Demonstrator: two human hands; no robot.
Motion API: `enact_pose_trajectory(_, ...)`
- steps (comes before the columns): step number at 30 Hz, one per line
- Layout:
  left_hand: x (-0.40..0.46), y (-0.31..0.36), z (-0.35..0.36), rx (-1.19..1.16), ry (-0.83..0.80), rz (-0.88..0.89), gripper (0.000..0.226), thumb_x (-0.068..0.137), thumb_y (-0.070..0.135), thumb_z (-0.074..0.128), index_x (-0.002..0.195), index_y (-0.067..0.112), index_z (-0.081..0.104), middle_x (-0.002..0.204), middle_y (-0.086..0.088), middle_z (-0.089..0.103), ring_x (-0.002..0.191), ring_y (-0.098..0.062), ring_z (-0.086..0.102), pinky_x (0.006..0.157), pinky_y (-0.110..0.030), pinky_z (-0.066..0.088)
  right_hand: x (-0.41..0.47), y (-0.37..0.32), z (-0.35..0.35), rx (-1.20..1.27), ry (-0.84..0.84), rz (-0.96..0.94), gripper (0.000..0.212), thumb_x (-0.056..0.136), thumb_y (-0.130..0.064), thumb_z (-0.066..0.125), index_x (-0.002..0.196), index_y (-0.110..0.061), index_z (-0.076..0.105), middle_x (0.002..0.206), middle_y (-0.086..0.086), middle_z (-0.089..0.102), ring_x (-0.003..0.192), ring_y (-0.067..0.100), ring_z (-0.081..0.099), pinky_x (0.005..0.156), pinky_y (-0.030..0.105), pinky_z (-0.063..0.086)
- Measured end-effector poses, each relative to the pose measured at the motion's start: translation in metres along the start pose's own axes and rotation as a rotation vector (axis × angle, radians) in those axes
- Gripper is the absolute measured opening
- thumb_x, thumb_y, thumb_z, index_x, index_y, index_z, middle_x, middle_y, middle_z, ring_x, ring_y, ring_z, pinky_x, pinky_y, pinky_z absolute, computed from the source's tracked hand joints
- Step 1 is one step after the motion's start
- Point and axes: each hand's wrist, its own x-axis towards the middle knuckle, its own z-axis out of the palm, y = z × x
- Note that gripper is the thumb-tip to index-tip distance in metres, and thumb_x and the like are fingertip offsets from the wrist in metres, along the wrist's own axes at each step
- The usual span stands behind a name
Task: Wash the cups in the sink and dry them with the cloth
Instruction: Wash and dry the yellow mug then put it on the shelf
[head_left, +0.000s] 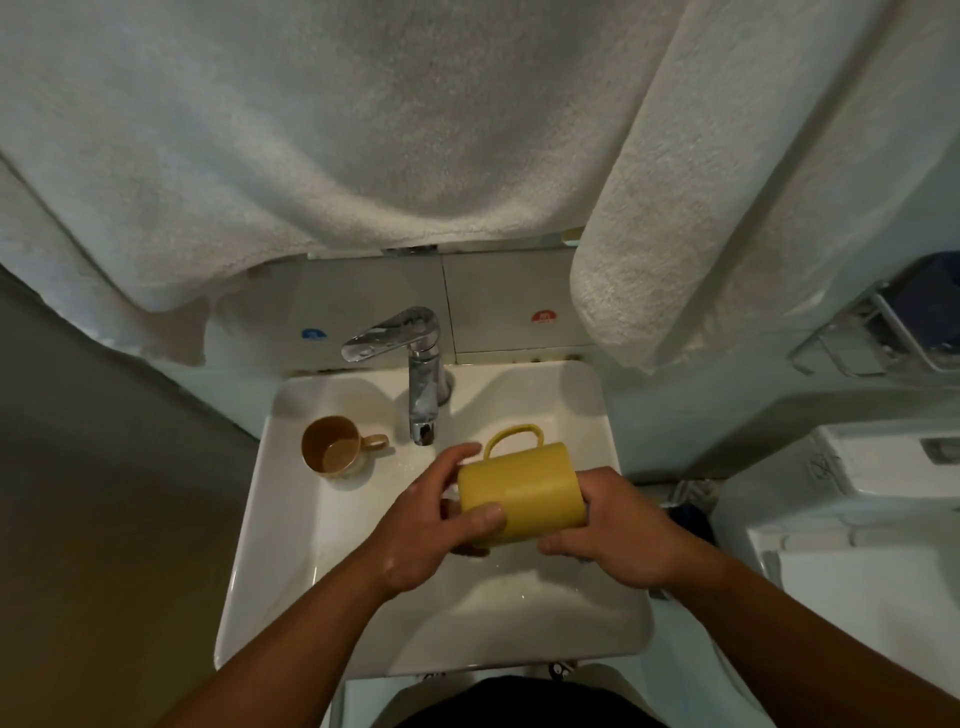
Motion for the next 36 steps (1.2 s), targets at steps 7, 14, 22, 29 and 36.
enact_pose_trajectory(7, 0.001, -0.005, -0.002, 0.151, 0.106, 0.062, 0.072, 0.061, 0.047, 0.093, 0.123, 0.051, 0.057, 0.127, 0.006, 0.057, 0.106, -0.016, 0.066, 0.081, -0.04, 0.063, 0.003, 0.003, 0.002, 0.104, -0.164, 0.071, 0.043, 0.072, 0.003, 0.081, 0.106, -0.02, 0.069, 0.086, -0.003, 0.07, 0.073, 0.008, 0.065, 0.065, 0.026, 0.053)
enact_pose_trajectory(14, -0.004, -0.002, 0.006, 0.346, 0.09, 0.345, 0.083, 0.066, 0.029, 0.095, 0.134, 0.042, 0.05, 0.138, 0.028, 0.046, 0.129, -0.003, 0.048, 0.093, -0.017, 0.053, 0.015, 0.034, -0.003, 0.632, -0.365, 0.173, 0.08, 0.062, -0.005, 0.091, 0.135, -0.014, 0.061, 0.143, 0.034, 0.045, 0.122, 0.054, 0.048, 0.094, 0.053, 0.022)
enact_pose_trajectory(22, 0.002, -0.016, -0.005, 0.275, 0.186, 0.133, 0.081, 0.063, 0.032, 0.096, 0.125, 0.052, 0.047, 0.124, 0.028, 0.049, 0.113, -0.013, 0.059, 0.079, -0.034, 0.062, 0.02, 0.021, -0.008, 0.663, -0.005, 0.327, 0.041, 0.084, 0.003, 0.073, 0.12, -0.016, 0.068, 0.111, 0.017, 0.062, 0.083, 0.022, 0.058, 0.044, 0.018, 0.041)
enact_pose_trajectory(29, -0.002, -0.026, -0.011, -0.013, 0.352, -0.094, 0.069, 0.07, 0.019, 0.092, 0.119, 0.045, 0.051, 0.122, 0.006, 0.054, 0.098, -0.023, 0.067, 0.076, -0.045, 0.063, 0.008, 0.025, -0.002, 0.626, 0.316, 0.3, 0.022, 0.094, -0.005, 0.065, 0.111, -0.019, 0.07, 0.101, 0.017, 0.067, 0.069, 0.015, 0.057, 0.049, 0.024, 0.045)
enact_pose_trajectory(36, 0.001, -0.017, 0.004, -0.184, 0.338, -0.183, 0.059, 0.075, 0.013, 0.087, 0.116, 0.039, 0.054, 0.123, -0.006, 0.052, 0.101, -0.033, 0.065, 0.073, -0.045, 0.064, 0.006, -0.007, 0.02, 0.879, 0.301, 0.27, 0.017, 0.095, -0.015, 0.064, 0.111, -0.014, 0.07, 0.092, 0.012, 0.072, 0.074, 0.019, 0.06, 0.052, 0.027, 0.046)
